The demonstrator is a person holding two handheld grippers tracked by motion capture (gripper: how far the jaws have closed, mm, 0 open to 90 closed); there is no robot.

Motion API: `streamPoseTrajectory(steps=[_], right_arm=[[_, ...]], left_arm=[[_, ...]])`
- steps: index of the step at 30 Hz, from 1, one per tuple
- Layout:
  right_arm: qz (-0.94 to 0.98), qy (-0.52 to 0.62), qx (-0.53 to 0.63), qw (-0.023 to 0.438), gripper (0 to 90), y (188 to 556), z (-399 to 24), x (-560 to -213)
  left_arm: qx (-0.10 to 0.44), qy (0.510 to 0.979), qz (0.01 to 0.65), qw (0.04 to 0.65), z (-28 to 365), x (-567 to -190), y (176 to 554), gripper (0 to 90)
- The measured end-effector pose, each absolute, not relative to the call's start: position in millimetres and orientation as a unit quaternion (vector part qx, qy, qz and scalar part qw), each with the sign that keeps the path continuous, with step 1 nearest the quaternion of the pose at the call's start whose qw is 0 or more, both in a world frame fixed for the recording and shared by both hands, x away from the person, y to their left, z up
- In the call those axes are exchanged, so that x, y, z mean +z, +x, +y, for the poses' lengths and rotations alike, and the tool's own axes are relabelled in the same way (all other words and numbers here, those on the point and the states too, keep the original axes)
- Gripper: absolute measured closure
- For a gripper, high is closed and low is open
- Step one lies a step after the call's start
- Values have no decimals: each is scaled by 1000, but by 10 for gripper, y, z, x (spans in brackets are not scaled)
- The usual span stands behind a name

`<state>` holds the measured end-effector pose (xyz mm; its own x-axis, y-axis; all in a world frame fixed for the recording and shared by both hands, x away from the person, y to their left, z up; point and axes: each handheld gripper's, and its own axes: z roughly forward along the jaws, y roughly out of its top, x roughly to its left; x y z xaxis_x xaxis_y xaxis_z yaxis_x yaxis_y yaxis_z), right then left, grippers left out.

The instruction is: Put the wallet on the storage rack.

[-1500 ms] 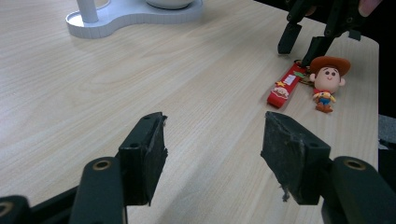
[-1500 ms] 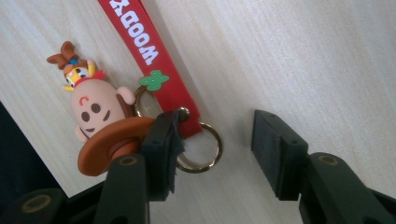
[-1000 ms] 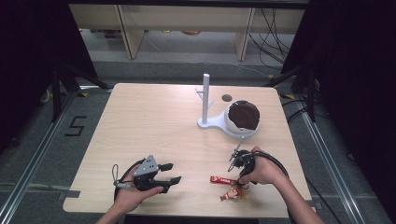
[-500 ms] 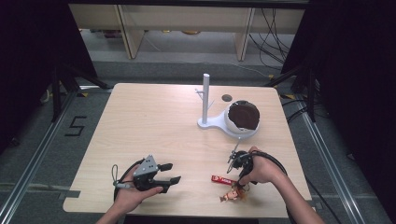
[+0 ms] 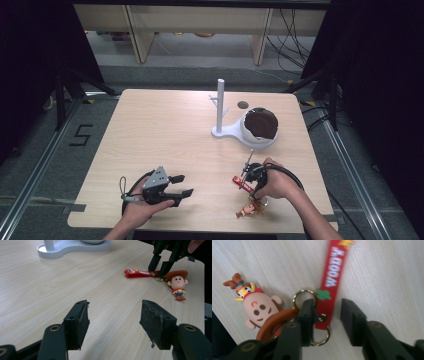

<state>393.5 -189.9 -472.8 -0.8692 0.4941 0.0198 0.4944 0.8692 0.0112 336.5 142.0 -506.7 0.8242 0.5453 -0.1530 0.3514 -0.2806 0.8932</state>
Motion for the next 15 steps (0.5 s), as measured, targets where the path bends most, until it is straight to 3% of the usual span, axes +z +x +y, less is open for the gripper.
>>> streamPoseTrajectory(steps=[4,15], right_arm=[[-962,-274,-15,20,743,3962,-1918,-4736],[-947,-318,-21,35,750,4009,-1930,-4742]], left_arm=[[92,795,282,529,1422,-5073,3366,386],[92,792,287,531,1428,-5079,3361,386]])
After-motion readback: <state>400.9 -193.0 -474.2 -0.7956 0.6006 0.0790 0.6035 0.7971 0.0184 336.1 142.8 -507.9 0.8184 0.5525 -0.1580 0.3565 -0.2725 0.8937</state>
